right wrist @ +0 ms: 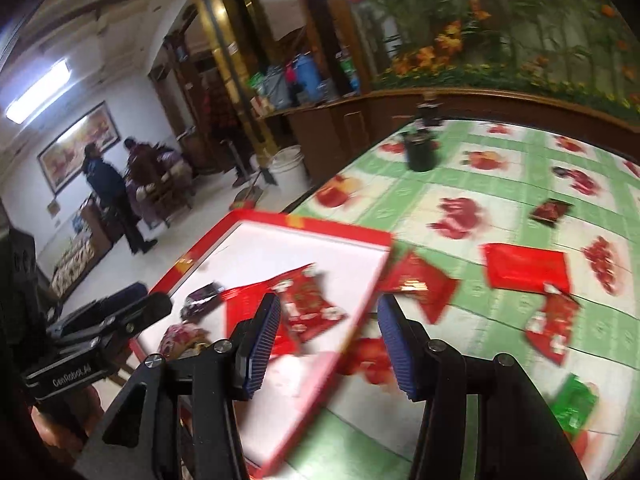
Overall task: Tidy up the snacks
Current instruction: 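Move both tools back over the table toward the green packet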
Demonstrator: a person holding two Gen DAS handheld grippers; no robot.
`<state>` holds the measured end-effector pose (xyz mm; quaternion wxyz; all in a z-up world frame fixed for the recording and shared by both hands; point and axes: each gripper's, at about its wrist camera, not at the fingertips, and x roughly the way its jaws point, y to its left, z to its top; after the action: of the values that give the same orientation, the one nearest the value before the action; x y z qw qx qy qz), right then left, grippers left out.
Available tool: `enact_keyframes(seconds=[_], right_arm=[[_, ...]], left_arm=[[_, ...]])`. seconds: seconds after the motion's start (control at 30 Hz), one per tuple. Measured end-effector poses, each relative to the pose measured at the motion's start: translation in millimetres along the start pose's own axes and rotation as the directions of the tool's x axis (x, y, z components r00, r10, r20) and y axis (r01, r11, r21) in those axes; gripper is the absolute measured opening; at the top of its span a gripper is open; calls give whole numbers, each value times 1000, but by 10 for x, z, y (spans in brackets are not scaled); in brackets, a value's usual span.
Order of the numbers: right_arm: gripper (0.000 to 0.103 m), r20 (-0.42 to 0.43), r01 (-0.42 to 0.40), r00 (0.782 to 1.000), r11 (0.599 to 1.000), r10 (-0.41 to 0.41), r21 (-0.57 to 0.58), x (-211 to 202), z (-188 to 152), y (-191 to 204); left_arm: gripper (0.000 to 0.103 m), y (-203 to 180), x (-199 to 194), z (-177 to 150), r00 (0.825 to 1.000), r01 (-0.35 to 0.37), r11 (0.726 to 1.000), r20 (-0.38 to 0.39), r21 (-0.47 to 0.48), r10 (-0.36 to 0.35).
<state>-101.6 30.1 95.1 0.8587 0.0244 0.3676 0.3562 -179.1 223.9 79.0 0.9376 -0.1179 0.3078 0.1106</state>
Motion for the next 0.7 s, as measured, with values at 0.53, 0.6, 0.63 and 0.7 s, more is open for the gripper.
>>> enact_keyframes(seconds=[0.53, 0.6, 0.63, 0.7], right_arm=[[57, 100, 117, 983, 938, -157, 326, -922, -336, -1599], [57, 109, 111, 981, 927, -160, 359, -987, -392, -1759], [57, 110, 113, 980, 924, -163, 367, -1009, -412, -1806], [57, 111, 112, 980, 918, -166, 379, -1032, -458, -1894]], left_arm=[[77, -778, 87, -158, 998, 26, 984, -69, 175, -15], [77, -883, 101, -184, 997, 33, 980, -78, 196, -17], [77, -938, 109, -199, 996, 36, 978, -83, 208, -19], [77, -1040, 127, -228, 996, 40, 973, -92, 228, -20]])
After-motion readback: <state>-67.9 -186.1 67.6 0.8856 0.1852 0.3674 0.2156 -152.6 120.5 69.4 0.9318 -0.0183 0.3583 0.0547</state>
